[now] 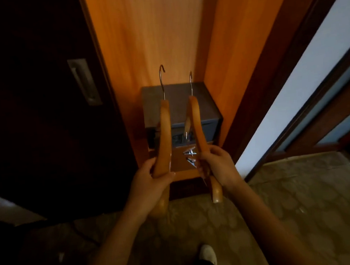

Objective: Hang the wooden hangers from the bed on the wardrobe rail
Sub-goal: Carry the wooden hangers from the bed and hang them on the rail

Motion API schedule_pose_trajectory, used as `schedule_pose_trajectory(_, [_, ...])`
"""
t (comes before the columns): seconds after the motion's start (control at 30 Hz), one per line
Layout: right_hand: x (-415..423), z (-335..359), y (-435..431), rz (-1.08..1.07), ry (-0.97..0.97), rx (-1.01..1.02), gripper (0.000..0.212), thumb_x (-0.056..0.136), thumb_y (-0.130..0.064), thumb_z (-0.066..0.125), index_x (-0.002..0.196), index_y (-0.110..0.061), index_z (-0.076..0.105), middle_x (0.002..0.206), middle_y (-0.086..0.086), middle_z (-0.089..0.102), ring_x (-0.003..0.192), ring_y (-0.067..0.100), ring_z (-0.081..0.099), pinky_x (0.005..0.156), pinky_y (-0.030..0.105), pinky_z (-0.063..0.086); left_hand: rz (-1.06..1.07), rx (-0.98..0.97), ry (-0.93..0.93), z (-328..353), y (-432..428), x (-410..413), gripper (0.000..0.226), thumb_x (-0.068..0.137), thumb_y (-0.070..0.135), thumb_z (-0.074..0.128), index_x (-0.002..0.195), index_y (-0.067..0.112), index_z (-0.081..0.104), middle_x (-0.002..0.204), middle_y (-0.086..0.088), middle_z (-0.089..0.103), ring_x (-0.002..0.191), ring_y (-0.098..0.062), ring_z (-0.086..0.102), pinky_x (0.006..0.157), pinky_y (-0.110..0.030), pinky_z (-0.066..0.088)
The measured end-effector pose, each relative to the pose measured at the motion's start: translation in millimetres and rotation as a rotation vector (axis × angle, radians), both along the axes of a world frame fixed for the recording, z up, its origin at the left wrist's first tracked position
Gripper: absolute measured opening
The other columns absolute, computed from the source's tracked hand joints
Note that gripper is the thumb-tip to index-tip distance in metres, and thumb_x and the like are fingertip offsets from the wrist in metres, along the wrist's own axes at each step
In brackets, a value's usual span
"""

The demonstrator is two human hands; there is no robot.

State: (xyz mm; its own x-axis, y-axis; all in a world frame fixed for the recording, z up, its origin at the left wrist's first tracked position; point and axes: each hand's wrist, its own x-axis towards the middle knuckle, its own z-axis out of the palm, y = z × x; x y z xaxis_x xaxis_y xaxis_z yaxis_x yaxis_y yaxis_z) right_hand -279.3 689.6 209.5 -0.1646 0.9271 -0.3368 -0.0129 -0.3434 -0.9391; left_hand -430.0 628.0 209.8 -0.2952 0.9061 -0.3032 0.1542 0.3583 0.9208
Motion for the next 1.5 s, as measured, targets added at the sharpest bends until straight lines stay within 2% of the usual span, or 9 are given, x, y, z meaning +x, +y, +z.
schedule_pose_trajectory(0.1, [-1.8, 35.3, 43.4, -0.01, 0.026, 0.086, 0.013, 0.087, -0.002, 0.051, 0.076, -0.008, 0.055, 0.055, 0.004, 0.055, 0.043, 0.011, 0.049, 0.04, 0.019, 0.043, -0.005, 0.068, 0.02, 33.0, 42.5, -0.2, 0.04, 0.08, 0.018, 0.067, 0.118, 0.023, 0.055, 0.104, -0.001, 0.064, 0.095, -0.018, 0.062, 0.077, -0.03, 0.05])
schedule_pose_trajectory(0.2, [-0.2, 63.8, 86.1, 0.016, 0.065, 0.161, 0.011, 0.088, -0.003, 0.051, 0.078, -0.007, 0.053, 0.058, 0.007, 0.054, 0.04, 0.011, 0.047, 0.037, 0.02, 0.041, 0.014, 0.157, 0.035, 61.9, 87.0, 5.4, 0.035, 0.079, 0.015, 0.069, 0.11, 0.025, 0.056, 0.099, -0.002, 0.065, 0.09, -0.022, 0.064, 0.08, -0.039, 0.054])
schedule_pose_trajectory(0.33, [8.7, 97.3, 148.2, 0.051, 0.09, 0.198, 0.007, 0.088, -0.005, 0.051, 0.084, -0.006, 0.056, 0.059, 0.007, 0.054, 0.042, 0.012, 0.048, 0.037, 0.019, 0.04, 0.052, 0.266, 0.069, 99.0, 143.9, 19.0, 0.031, 0.08, 0.014, 0.067, 0.106, 0.025, 0.056, 0.089, 0.005, 0.063, 0.081, -0.011, 0.061, 0.068, -0.025, 0.048])
schedule_pose_trajectory(0.5, [21.2, 158.7, 219.1, 0.117, 0.1, 0.314, 0.012, 0.086, -0.003, 0.052, 0.076, -0.008, 0.057, 0.058, 0.006, 0.054, 0.043, 0.013, 0.047, 0.038, 0.019, 0.04, 0.105, 0.374, 0.066, 151.3, 210.2, 32.2, 0.025, 0.08, 0.012, 0.066, 0.103, 0.022, 0.061, 0.092, -0.006, 0.067, 0.086, -0.023, 0.064, 0.072, -0.031, 0.048])
schedule_pose_trajectory(0.73, [20.7, 243.3, 293.8, 0.24, 0.165, 0.491, 0.009, 0.084, -0.003, 0.053, 0.076, -0.006, 0.057, 0.057, 0.005, 0.054, 0.04, 0.009, 0.047, 0.039, 0.019, 0.04, 0.129, 0.574, 0.158, 230.3, 280.9, 28.9, 0.028, 0.08, 0.007, 0.065, 0.105, 0.02, 0.062, 0.083, 0.005, 0.063, 0.072, -0.011, 0.059, 0.058, -0.02, 0.045])
schedule_pose_trajectory(1.1, [-13.7, 360.7, 357.2, 0.286, 0.28, 0.713, 0.013, 0.088, -0.002, 0.051, 0.075, -0.006, 0.054, 0.044, -0.002, 0.057, 0.034, 0.005, 0.048, 0.034, 0.016, 0.04, 0.189, 0.811, 0.264, 336.6, 355.0, 9.8, 0.015, 0.082, 0.011, 0.063, 0.085, 0.024, 0.058, 0.079, -0.005, 0.063, 0.075, -0.025, 0.062, 0.063, -0.029, 0.044])
schedule_pose_trajectory(1.27, [-32.8, 392.6, 380.2, 0.289, 0.323, 0.734, 0.013, 0.087, 0.0, 0.051, 0.075, -0.005, 0.052, 0.042, -0.001, 0.055, 0.033, 0.005, 0.046, 0.032, 0.016, 0.038, 0.213, 0.867, 0.3, 370.8, 385.3, 3.5, 0.008, 0.084, 0.01, 0.06, 0.09, 0.013, 0.057, 0.085, -0.015, 0.062, 0.073, -0.023, 0.057, 0.057, -0.026, 0.039])
schedule_pose_trajectory(1.37, [-41.0, 404.4, 389.9, 0.291, 0.321, 0.755, 0.014, 0.087, 0.0, 0.05, 0.075, -0.005, 0.053, 0.042, -0.001, 0.056, 0.032, 0.005, 0.047, 0.034, 0.015, 0.038, 0.262, 0.911, 0.327, 389.0, 403.7, -6.0, 0.018, 0.082, 0.007, 0.059, 0.098, -0.001, 0.06, 0.092, -0.027, 0.063, 0.077, -0.03, 0.059, 0.056, -0.023, 0.038])
schedule_pose_trajectory(1.5, [-49.5, 411.2, 399.5, 0.293, 0.339, 0.772, 0.017, 0.089, 0.0, 0.049, 0.072, -0.004, 0.052, 0.048, 0.004, 0.054, 0.031, 0.005, 0.046, 0.033, 0.015, 0.037, 0.291, 0.907, 0.343, 410.2, 420.4, -24.1, 0.007, 0.08, 0.008, 0.06, 0.086, 0.012, 0.059, 0.086, -0.019, 0.064, 0.08, -0.03, 0.062, 0.066, -0.032, 0.043])
